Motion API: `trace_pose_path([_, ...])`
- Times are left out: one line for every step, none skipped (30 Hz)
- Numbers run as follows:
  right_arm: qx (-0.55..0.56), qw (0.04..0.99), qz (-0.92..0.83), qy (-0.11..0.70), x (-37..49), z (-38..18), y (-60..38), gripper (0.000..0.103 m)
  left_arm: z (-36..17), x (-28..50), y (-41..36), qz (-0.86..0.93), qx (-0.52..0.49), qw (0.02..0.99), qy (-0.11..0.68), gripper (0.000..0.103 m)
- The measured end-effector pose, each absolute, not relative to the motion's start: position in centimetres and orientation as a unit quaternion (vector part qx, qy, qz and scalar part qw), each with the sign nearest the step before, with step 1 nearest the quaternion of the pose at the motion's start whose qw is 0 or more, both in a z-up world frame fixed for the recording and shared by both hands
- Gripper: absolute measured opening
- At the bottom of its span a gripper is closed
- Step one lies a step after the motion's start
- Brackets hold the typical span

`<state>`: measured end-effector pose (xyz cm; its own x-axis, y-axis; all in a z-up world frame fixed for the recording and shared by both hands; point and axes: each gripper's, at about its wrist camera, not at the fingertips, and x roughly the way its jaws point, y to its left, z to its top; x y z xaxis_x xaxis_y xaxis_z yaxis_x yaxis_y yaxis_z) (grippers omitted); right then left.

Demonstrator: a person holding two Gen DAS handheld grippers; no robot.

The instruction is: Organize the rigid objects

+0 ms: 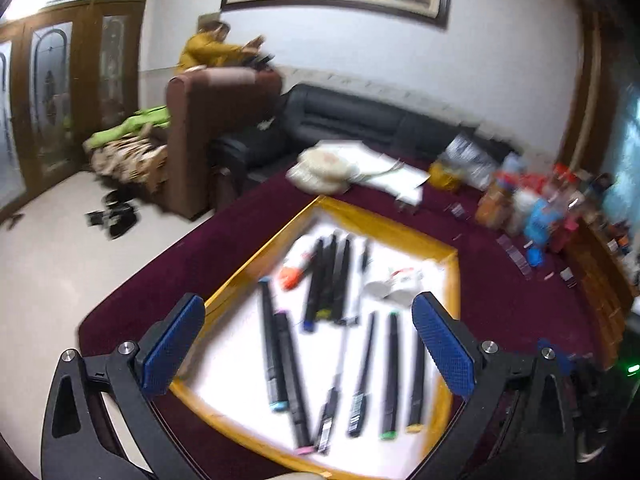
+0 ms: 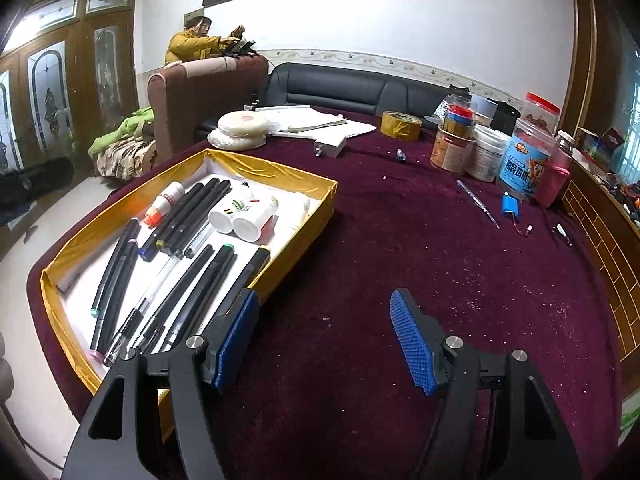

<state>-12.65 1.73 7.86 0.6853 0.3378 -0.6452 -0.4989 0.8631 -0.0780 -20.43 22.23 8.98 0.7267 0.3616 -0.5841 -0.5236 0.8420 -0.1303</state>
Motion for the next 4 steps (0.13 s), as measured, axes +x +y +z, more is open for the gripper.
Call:
trace_pose_path([-0.126, 0.908, 0.232, 0.325, -12.58, 7.80, 1.80, 0.063, 8.57, -20.00, 22.02, 0.240, -0.138, 0.913, 0.299, 0.103])
trace_pose_path([-0.126, 0.907, 0.234, 0.326, -12.59, 7.79, 1.89, 0.063, 8.29, -19.74, 21.81, 0.233, -0.137, 0.912, 0.309, 0.103])
trace_pose_path([-0.127, 0.907, 0.235, 0.326, -12.61, 7.79, 1.95, 0.063, 7.97, -19.44, 21.55, 0.227, -0.137, 0.910, 0.318, 0.103])
trace_pose_path([-0.128, 0.906, 0.237, 0.327, -12.60, 7.80, 1.99, 0.063, 7.72, -19.07, 21.14, 0.223, -0.135, 0.909, 0.324, 0.103])
